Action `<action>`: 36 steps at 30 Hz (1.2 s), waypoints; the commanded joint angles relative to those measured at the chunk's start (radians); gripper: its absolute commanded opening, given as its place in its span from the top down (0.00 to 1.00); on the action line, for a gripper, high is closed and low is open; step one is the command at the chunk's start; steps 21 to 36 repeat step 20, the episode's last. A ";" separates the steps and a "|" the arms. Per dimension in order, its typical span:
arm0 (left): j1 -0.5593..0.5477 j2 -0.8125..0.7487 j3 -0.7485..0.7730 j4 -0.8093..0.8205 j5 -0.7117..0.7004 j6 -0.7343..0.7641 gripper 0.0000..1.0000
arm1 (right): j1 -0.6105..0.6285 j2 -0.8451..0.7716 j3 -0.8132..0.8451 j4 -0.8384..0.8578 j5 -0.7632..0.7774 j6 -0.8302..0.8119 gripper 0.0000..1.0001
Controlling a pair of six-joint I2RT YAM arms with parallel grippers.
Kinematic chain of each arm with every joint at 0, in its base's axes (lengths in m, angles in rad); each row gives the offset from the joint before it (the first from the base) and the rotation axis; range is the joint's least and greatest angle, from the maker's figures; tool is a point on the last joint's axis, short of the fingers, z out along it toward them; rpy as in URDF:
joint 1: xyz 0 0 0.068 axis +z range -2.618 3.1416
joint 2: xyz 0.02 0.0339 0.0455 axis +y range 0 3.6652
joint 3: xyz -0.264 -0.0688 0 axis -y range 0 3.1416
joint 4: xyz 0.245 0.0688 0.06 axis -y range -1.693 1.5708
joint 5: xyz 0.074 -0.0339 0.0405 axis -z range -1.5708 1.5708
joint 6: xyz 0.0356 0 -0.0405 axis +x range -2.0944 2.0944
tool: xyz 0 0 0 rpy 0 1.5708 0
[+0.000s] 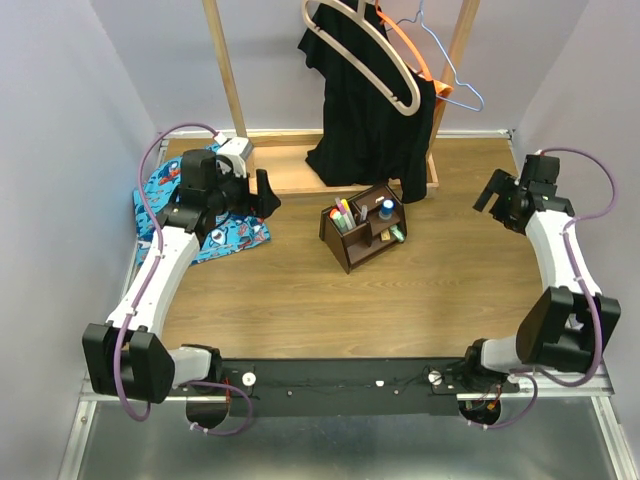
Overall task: Sort the stationery into containers
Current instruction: Reset both arms
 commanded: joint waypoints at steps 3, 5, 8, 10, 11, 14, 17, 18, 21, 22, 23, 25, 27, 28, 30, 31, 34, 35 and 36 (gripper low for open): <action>0.006 -0.025 -0.057 0.025 -0.101 0.012 0.01 | 0.008 -0.016 0.062 -0.024 0.177 -0.018 0.00; 0.006 -0.018 -0.066 0.030 -0.108 0.011 0.01 | 0.008 -0.022 0.058 -0.036 0.179 0.008 0.00; 0.006 -0.002 -0.067 0.033 -0.110 0.006 0.01 | 0.008 -0.045 0.029 -0.021 0.183 0.014 0.00; 0.006 0.010 -0.066 0.039 -0.105 -0.001 0.01 | 0.008 -0.062 -0.017 0.002 0.197 0.010 0.00; 0.006 0.011 -0.066 0.040 -0.104 -0.003 0.01 | 0.008 -0.074 -0.028 0.016 0.202 0.000 0.00; 0.006 0.024 -0.063 0.046 -0.101 -0.006 0.01 | 0.008 -0.075 -0.048 0.016 0.196 0.005 0.00; 0.006 0.033 -0.057 0.051 -0.108 -0.003 0.01 | 0.008 -0.074 -0.047 0.027 0.199 0.006 0.00; 0.006 0.034 -0.057 0.054 -0.110 -0.003 0.01 | 0.008 -0.069 -0.045 0.030 0.202 0.009 0.00; 0.006 0.041 -0.054 0.057 -0.114 -0.001 0.01 | 0.008 -0.063 -0.032 0.033 0.206 0.016 0.00; 0.006 0.041 -0.054 0.057 -0.114 -0.001 0.01 | 0.008 -0.063 -0.032 0.033 0.206 0.016 0.00; 0.006 0.041 -0.054 0.057 -0.114 -0.001 0.01 | 0.008 -0.063 -0.032 0.033 0.206 0.016 0.00; 0.006 0.041 -0.054 0.057 -0.114 -0.001 0.01 | 0.008 -0.063 -0.032 0.033 0.206 0.016 0.00; 0.006 0.041 -0.054 0.057 -0.114 -0.001 0.01 | 0.008 -0.063 -0.032 0.033 0.206 0.016 0.00; 0.006 0.041 -0.054 0.057 -0.114 -0.001 0.01 | 0.008 -0.063 -0.032 0.033 0.206 0.016 0.00; 0.006 0.041 -0.054 0.057 -0.114 -0.001 0.01 | 0.008 -0.063 -0.032 0.033 0.206 0.016 0.00; 0.006 0.041 -0.054 0.057 -0.114 -0.001 0.01 | 0.008 -0.063 -0.032 0.033 0.206 0.016 0.00; 0.006 0.041 -0.054 0.057 -0.114 -0.001 0.01 | 0.008 -0.063 -0.032 0.033 0.206 0.016 0.00; 0.006 0.041 -0.054 0.057 -0.114 -0.001 0.01 | 0.008 -0.063 -0.032 0.033 0.206 0.016 0.00; 0.006 0.041 -0.054 0.057 -0.114 -0.001 0.01 | 0.008 -0.063 -0.032 0.033 0.206 0.016 0.00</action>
